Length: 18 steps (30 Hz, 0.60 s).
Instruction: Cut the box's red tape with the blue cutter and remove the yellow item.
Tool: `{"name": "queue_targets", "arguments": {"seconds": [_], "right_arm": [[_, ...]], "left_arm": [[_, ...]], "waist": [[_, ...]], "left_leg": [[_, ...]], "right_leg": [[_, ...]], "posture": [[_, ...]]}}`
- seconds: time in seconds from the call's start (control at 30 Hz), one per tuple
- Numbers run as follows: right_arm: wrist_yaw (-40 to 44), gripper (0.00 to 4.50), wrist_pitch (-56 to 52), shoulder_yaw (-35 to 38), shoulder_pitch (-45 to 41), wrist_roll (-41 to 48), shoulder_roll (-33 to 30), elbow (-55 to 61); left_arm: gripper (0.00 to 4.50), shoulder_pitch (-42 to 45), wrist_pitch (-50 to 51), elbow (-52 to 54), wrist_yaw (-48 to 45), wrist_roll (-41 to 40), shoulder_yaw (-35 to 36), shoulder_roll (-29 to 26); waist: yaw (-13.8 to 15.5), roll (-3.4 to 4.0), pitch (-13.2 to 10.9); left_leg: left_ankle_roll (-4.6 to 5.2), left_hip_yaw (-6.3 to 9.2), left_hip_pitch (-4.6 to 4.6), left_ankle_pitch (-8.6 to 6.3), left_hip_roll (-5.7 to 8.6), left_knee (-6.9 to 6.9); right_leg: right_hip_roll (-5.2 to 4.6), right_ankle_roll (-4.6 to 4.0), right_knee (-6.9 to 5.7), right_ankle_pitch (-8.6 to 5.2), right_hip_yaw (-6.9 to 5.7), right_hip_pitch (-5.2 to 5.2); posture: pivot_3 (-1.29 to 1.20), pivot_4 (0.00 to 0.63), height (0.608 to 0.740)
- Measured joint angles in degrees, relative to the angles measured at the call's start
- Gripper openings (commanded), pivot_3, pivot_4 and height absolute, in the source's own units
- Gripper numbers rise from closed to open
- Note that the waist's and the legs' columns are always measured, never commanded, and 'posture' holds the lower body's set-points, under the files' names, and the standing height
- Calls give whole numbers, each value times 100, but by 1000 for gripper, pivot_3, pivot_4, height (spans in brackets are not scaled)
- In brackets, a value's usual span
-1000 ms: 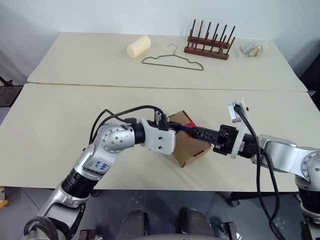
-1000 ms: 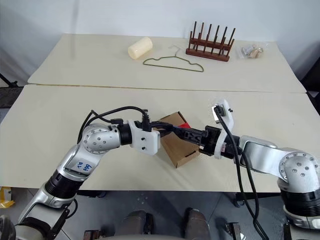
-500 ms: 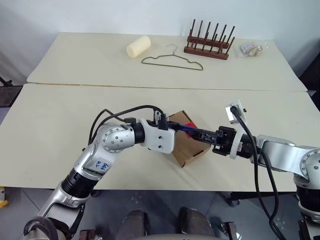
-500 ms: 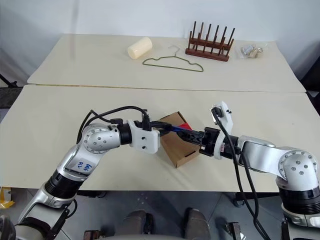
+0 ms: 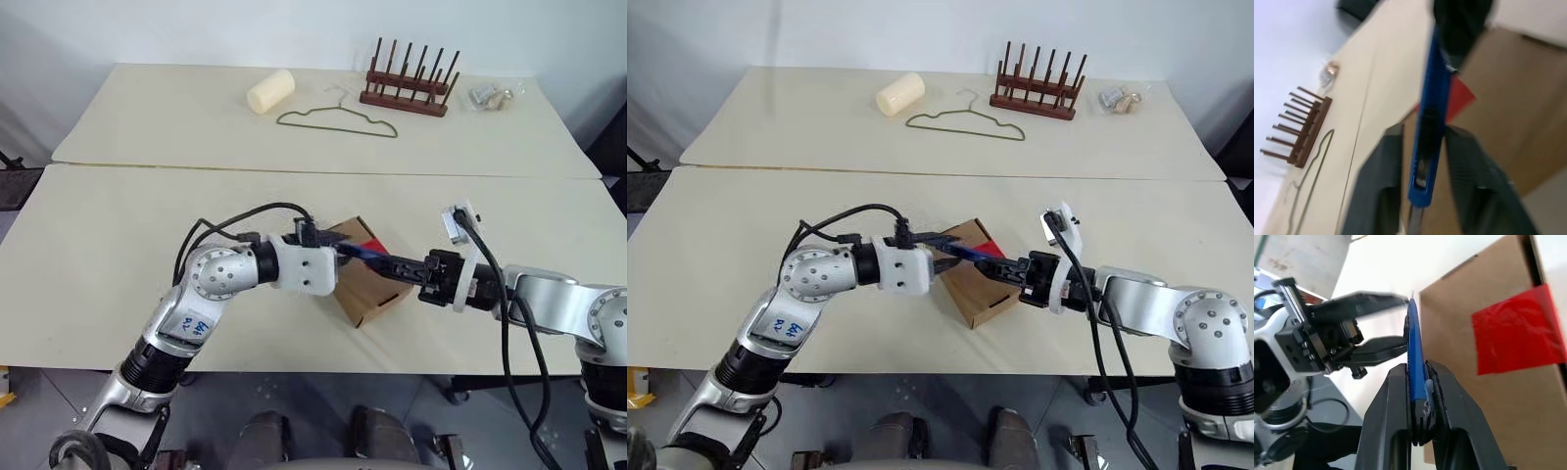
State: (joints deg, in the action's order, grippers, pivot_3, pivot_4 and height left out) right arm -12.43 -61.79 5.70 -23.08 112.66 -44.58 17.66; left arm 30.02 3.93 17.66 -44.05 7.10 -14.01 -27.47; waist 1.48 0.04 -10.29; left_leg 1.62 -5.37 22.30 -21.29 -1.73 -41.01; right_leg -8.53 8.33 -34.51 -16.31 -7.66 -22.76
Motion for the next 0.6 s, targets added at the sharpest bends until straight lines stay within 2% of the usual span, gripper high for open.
{"name": "queue_targets", "arguments": {"seconds": [0.03,0.2,0.33,0.47,0.6], "right_arm": [[114,153,-52,40,5,-9,-66,-15],[1027,153,-346,245,226,-52,-634,-28],[1702,153,-504,633,488,-59,-1216,-64],[1857,153,-567,1365,934,-80,-1955,-330],[2318,153,-655,2272,1442,-479,-2312,-443]], "left_arm": [[2756,-28,92,88,-58,-240,192,-33],[2781,-229,760,235,-287,-1447,1402,-469],[2781,-141,1299,2,-244,-2072,2048,-628],[1966,-64,1679,-405,-107,-2429,2428,-627],[684,-3,1796,-742,-113,-2563,2230,-413]], "waist": [[3,0,0],[6,0,0],[40,0,0],[46,-1,0],[93,-1,-1]], "left_leg": [[0,3,0,0,-1,0],[0,5,-1,0,0,-2],[0,3,1,0,4,-5],[0,-4,0,0,9,-3],[0,-21,-1,0,12,-3]], "right_leg": [[-1,0,-1,0,1,0],[-1,0,-1,0,1,0],[-1,0,-1,0,3,2],[0,2,0,1,0,4],[3,2,0,1,2,4]], "posture": [[0,150,740],[0,150,740],[0,150,740],[0,150,740],[0,150,740]]}}
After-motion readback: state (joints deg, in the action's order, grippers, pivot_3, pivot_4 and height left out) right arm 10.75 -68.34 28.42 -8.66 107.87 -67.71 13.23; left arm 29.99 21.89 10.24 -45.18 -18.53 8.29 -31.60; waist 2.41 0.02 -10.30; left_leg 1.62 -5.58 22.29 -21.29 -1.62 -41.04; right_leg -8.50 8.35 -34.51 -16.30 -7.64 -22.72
